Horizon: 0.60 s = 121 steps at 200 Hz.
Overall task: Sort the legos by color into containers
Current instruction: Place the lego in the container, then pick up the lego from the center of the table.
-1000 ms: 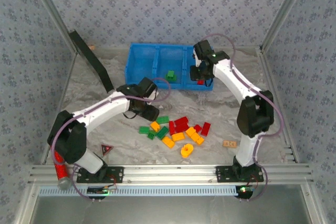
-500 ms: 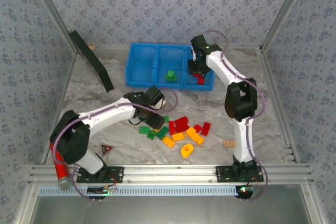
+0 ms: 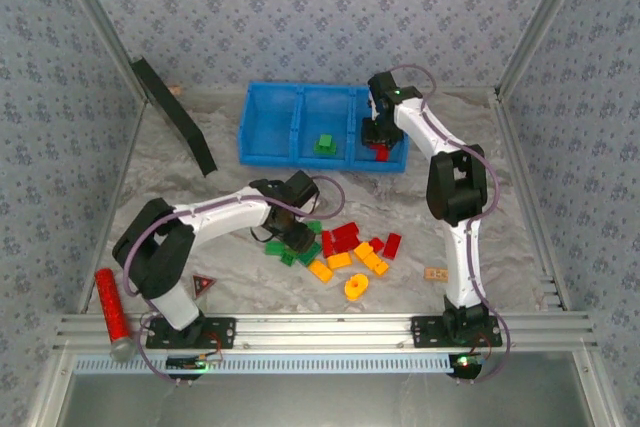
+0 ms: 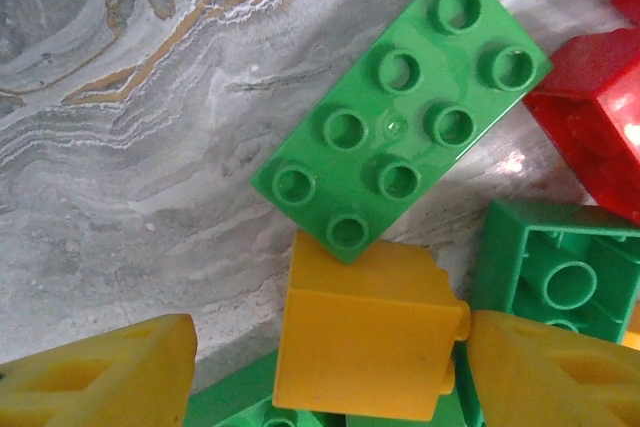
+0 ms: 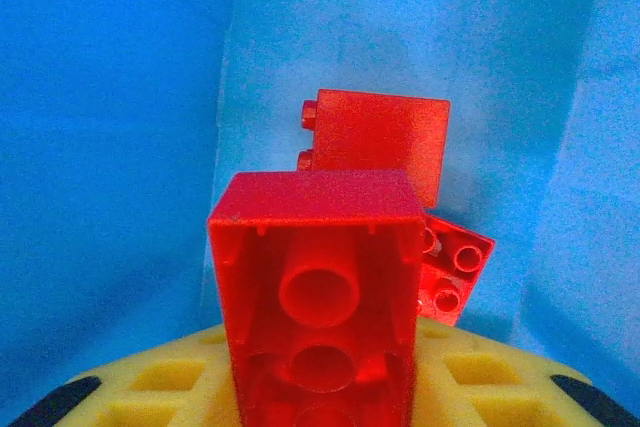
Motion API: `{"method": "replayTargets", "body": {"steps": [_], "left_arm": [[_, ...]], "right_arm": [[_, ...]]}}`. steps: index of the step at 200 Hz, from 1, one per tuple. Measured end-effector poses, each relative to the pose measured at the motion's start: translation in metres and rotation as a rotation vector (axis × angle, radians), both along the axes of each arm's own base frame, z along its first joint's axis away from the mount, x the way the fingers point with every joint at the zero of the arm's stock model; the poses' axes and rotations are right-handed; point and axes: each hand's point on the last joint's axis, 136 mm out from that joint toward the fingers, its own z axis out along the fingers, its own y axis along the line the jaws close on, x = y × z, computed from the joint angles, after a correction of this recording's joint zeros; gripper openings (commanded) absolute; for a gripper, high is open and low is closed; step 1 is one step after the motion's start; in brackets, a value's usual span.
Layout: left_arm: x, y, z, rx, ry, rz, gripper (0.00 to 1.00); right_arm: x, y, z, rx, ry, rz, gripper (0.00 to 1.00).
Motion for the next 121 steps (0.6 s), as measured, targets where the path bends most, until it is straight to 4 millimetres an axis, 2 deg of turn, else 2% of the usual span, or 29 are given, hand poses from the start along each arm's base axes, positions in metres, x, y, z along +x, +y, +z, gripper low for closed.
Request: {"method": "replayTargets", "body": {"steps": [57,84,106,121], "left_arm": [[0.0,-0.003,-0.006,-0.001,0.009,-0.003,0.72],[0.0,-0.005,-0.007,-0.011,0.016,-0.005,0.67],[0.001,-0.008,-0.013,-0.013,0.024,-0.003,0.58],[-0.001,-0.007,-0.023,0.007,0.048,0.001,0.54]], "right_arm": [[0.001,0.0,0.002,0.001,-0.005,0.001,0.49],[0.0,0.0,0.005,0.002,-0.009,0.001,0.49],[-0.012,-0.003,0.014,0.003,-0.012,0.002,0.51],[-0.027,-0.007,0.029,0.006,-0.022,0.003,0.53]]}}
